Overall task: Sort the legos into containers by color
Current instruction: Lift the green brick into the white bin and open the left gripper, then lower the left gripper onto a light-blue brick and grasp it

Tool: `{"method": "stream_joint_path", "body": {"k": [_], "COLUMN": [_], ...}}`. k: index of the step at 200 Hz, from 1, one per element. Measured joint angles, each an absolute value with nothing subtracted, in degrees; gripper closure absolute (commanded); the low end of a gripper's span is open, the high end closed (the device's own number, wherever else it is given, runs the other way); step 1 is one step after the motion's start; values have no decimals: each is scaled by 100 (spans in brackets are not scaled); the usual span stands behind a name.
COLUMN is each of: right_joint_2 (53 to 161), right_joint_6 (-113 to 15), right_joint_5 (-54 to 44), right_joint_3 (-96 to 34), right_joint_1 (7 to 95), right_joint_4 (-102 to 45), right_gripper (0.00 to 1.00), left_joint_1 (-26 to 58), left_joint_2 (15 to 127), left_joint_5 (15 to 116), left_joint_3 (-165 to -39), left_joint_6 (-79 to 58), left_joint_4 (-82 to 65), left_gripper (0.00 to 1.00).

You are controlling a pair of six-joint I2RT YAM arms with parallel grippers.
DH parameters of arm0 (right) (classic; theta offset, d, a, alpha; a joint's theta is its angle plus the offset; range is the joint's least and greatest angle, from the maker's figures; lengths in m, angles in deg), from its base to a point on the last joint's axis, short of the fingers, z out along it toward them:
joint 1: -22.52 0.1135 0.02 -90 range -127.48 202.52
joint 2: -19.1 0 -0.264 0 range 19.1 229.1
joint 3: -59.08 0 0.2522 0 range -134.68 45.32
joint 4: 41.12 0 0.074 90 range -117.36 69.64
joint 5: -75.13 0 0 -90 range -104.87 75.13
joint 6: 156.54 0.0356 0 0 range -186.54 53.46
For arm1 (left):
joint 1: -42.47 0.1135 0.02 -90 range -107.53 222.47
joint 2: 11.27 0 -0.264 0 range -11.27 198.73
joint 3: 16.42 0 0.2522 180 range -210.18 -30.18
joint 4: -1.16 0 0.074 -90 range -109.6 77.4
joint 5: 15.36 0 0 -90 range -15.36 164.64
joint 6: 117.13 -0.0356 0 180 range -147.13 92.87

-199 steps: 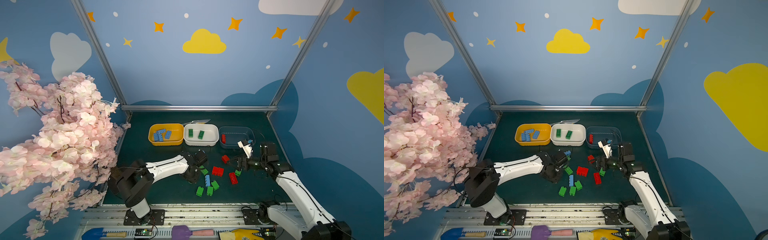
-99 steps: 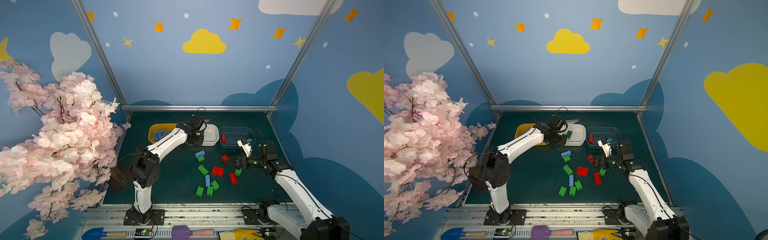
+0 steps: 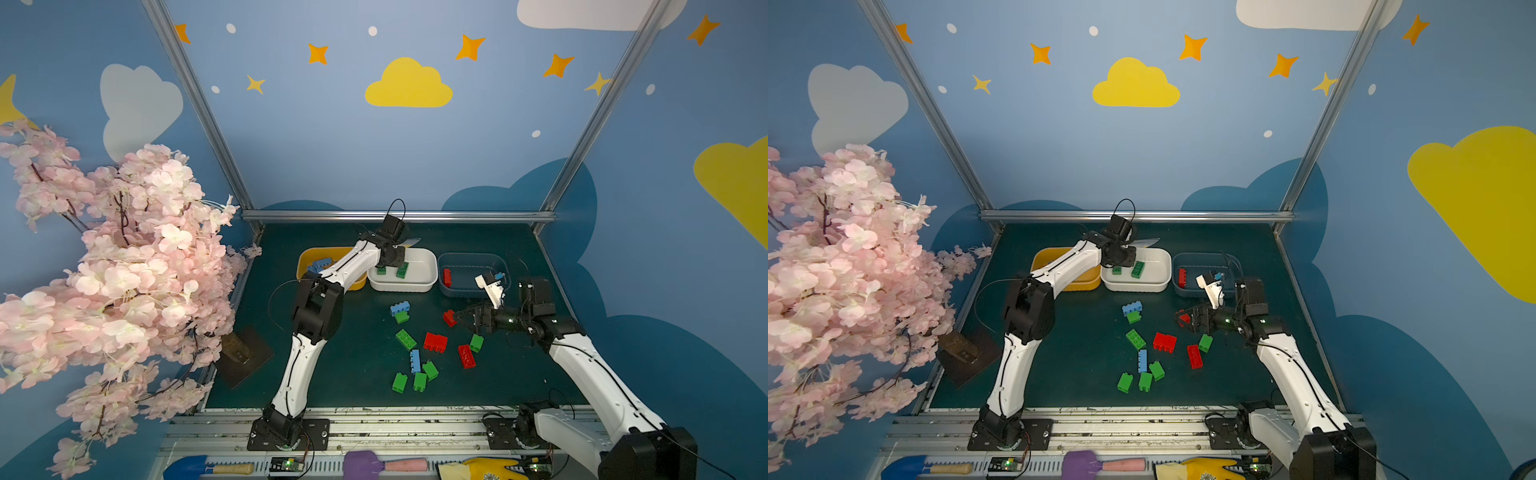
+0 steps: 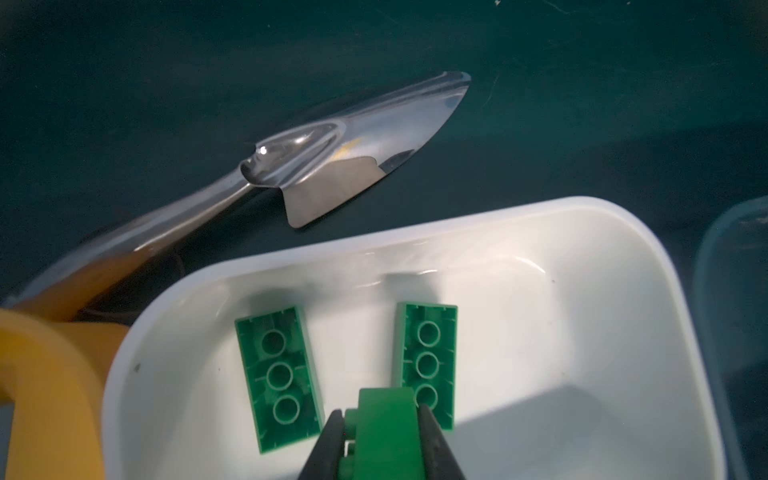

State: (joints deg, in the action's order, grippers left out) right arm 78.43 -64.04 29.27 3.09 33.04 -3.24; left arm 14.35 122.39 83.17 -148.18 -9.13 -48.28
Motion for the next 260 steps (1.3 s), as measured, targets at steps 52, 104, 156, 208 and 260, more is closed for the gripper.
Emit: {"method": "stream_joint_path", "body": {"k": [52,104,156,208,260], "right_joint_2": [7852,7860,7850,7710,7618], "right_joint_6": [-6423,-6428,-6430,-6441,-6443], "right_joint_5": [2920,2927,2935,2968,2968], "right_joint_3": [309,309,309,311,311], "right_joint_1": [3267,3237,3234,3234,3234], "right_joint_4": [-318,-313,-311,-302,-252], "right_gripper": [12,12,12,12,12], "left_joint_1": [1468,1387,945,777,709], "left_joint_2": [12624,11474,9647,9326,9783], "left_joint_5": [8411,8051,7441,6715,6905], "left_joint_3": [-15417,-14529,-12639,-11552,-11548], "left_joint_6": [-1033,-1153,-1564,-2891,-3945], "left_joint_4": [-5187,-5586,-5493,-5370,-5217], "left_gripper": [38,31,32,34,40]}}
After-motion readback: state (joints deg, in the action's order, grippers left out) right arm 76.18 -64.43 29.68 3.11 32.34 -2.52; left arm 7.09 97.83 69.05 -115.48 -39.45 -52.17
